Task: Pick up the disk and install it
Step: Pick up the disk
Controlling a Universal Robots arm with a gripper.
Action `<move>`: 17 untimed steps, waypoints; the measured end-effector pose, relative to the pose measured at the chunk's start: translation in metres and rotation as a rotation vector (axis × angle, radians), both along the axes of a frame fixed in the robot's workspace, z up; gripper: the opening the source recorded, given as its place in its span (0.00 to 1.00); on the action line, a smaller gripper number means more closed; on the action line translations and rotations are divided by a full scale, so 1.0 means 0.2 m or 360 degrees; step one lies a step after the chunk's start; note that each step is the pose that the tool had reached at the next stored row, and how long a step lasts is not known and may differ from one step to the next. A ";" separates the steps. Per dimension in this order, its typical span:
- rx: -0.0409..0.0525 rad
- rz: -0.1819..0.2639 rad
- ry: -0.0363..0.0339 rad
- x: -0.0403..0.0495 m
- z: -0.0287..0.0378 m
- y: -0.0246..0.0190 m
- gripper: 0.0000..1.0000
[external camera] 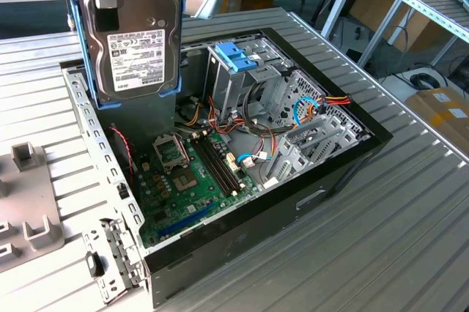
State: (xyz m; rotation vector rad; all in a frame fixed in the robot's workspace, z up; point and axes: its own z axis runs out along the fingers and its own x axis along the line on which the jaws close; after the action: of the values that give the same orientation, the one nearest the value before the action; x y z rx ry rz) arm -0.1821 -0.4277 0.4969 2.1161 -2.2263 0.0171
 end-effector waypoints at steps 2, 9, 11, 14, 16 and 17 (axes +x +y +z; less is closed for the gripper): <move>0.0000 0.0000 0.0000 0.000 0.000 -0.006 0.37; 0.0000 0.0000 0.0000 0.000 0.000 -0.032 0.37; 0.0000 0.0000 0.0000 0.000 0.000 -0.041 0.37; 0.0000 0.0000 0.0000 0.000 0.000 -0.054 0.37; 0.0000 0.0000 0.0000 0.000 0.000 -0.065 0.37; 0.0000 0.0000 0.0000 0.000 0.000 -0.069 0.37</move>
State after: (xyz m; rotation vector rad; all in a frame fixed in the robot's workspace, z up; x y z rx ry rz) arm -0.1821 -0.4415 0.4969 2.1160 -2.2264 0.0171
